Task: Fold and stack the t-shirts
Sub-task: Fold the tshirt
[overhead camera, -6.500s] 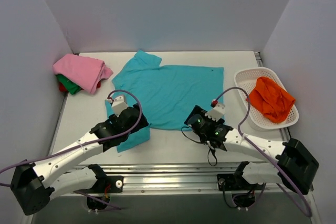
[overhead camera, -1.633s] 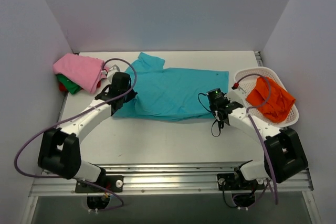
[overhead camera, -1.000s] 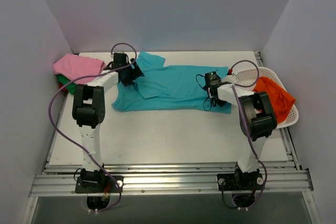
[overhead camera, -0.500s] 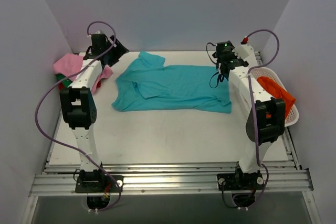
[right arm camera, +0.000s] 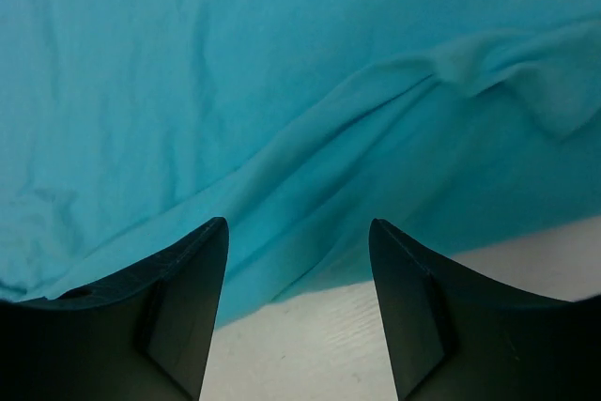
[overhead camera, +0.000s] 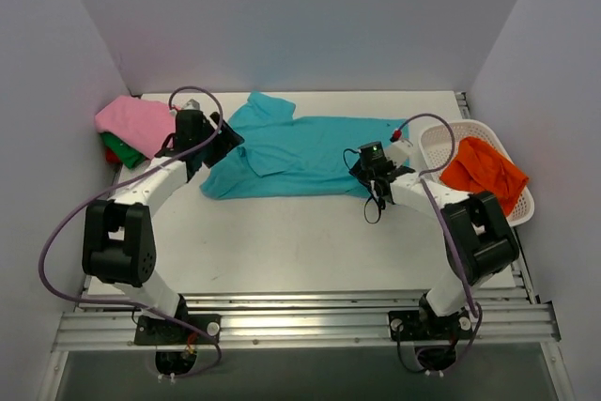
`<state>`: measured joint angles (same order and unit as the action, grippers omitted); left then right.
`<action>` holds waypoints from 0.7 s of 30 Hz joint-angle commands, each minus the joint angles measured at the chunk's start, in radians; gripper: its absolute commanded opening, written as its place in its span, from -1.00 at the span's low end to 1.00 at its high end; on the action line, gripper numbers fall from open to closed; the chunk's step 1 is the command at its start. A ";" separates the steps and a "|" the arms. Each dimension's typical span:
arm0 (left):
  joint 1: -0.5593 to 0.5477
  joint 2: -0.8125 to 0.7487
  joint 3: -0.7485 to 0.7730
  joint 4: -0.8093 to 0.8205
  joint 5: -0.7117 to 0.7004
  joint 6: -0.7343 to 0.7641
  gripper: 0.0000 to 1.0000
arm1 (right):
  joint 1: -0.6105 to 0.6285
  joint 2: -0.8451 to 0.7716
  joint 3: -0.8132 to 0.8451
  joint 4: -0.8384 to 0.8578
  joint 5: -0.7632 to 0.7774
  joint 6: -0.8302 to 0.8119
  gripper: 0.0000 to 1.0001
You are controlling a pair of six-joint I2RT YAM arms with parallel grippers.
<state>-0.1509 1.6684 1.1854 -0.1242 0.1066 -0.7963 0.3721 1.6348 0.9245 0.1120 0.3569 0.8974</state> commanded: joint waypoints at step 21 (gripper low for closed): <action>-0.024 0.005 -0.234 0.271 -0.085 0.003 0.46 | 0.409 0.603 0.792 -0.020 -0.118 0.023 0.27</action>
<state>-0.1974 1.6558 0.9413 0.0864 0.0235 -0.8059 0.7689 2.2158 1.6554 0.1623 0.2443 0.9146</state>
